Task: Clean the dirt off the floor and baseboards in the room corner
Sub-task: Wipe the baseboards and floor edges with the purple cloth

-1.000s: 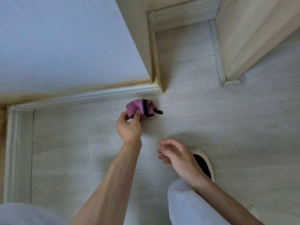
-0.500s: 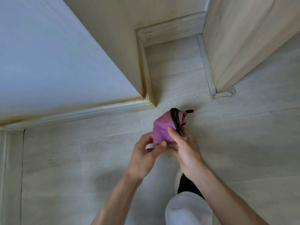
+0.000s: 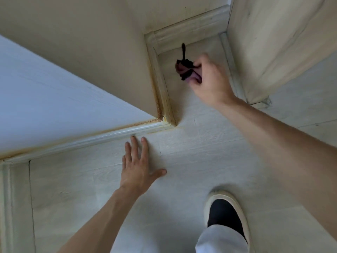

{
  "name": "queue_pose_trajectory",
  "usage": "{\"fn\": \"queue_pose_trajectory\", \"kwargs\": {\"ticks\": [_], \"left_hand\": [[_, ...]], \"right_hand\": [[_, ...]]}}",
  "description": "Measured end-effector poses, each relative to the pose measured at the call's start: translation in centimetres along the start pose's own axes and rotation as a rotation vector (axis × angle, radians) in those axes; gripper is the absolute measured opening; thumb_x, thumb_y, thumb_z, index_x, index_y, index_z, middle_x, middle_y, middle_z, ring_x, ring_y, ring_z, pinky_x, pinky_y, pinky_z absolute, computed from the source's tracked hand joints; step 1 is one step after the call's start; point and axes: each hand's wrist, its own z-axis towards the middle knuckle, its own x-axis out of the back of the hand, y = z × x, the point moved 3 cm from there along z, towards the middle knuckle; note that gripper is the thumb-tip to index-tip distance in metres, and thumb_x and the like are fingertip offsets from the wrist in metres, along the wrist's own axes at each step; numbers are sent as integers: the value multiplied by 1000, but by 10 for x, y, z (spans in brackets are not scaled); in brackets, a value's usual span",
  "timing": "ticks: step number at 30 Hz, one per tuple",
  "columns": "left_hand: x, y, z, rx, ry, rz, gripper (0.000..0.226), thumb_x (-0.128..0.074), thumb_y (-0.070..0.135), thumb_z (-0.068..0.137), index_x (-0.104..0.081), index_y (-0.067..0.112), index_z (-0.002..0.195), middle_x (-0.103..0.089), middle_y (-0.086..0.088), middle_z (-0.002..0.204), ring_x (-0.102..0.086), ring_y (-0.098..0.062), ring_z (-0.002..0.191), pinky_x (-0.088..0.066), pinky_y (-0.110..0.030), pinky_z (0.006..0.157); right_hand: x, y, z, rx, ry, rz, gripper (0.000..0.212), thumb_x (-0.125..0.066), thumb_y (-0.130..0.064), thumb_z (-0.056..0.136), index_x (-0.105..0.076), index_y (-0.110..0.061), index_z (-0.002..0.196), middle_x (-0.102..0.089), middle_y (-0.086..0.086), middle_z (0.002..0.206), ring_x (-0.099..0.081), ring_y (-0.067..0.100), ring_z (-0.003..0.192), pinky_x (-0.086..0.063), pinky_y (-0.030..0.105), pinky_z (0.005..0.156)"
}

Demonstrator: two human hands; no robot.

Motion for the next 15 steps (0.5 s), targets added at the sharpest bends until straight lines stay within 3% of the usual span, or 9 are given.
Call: {"fn": "queue_pose_trajectory", "kwargs": {"ticks": [4,6,9,13,15], "left_hand": [[3,5,-1,3,-8,0,129,-62,74,83,30,23,157,46,-10,158,32,-36,150,0,-50,128],[3,5,-1,1,3,-1,129,-64,74,82,29,23,157,45,-10,159,32,-36,151,2,-49,128],[1,4,0,5,9,-12,129,-65,73,82,28,24,157,45,-9,159,33,-35,150,3,-48,127],[1,4,1,4,3,-11,128,-64,71,84,30,23,157,46,-10,158,34,-35,150,2,-49,128],[0,5,0,4,3,-18,128,-64,70,84,31,23,156,47,-9,157,35,-35,149,1,-50,128]], "right_hand": [[-57,-11,44,219,-264,-310,40,-56,-18,99,-56,-13,138,-64,12,132,-62,36,114,-53,39,88],[-77,-6,38,289,-283,-395,45,-59,-14,97,-59,-15,142,-55,12,148,-57,37,126,-52,42,99],[-77,3,-2,372,-145,-388,40,-63,-7,87,-72,-11,125,-60,11,145,-60,36,119,-52,46,96],[-60,17,-106,480,-249,-346,44,-59,-6,89,-66,-11,132,-54,7,149,-51,26,132,-47,42,103],[-54,26,-101,575,-258,-374,43,-61,-6,90,-66,-11,132,-57,7,147,-55,28,129,-49,44,100]]}}
